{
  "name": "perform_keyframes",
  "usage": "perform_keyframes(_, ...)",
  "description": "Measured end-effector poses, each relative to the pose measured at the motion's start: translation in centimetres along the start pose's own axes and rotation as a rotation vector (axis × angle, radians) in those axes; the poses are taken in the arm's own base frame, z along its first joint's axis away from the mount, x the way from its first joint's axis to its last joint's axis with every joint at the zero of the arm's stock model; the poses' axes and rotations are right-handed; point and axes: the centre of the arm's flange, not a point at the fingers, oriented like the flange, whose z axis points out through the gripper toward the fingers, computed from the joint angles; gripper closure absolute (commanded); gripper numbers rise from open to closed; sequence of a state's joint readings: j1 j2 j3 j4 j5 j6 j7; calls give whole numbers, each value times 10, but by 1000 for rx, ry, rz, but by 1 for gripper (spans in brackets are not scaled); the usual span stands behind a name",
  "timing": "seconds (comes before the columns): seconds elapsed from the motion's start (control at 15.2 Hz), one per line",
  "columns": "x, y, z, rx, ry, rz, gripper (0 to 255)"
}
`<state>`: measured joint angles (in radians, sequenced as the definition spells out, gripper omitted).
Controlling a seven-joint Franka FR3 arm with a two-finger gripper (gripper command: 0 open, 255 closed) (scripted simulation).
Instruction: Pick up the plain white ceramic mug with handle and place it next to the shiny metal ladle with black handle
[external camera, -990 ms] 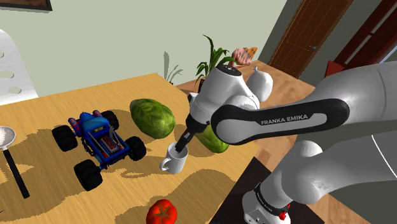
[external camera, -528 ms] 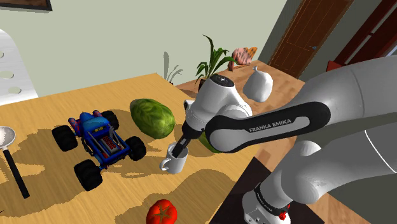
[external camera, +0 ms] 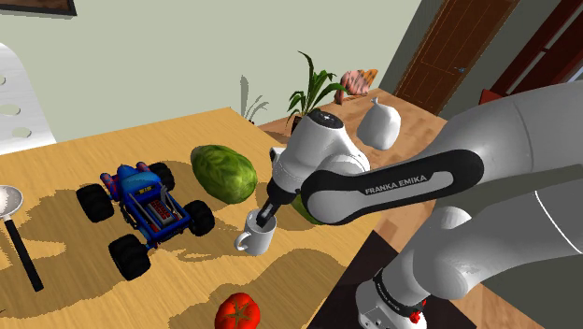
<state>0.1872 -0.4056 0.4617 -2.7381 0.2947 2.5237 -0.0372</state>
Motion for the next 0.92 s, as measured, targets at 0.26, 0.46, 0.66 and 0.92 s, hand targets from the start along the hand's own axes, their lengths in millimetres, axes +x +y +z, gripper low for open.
perform_keyframes(0.26,0,0,0,0,0,0,255)
perform_keyframes(0.46,0,0,0,0,0,0,255)
perform_keyframes(0.66,1,-1,-5,0,0,0,255)
perform_keyframes(0.92,5,-1,-25,0,0,0,255)
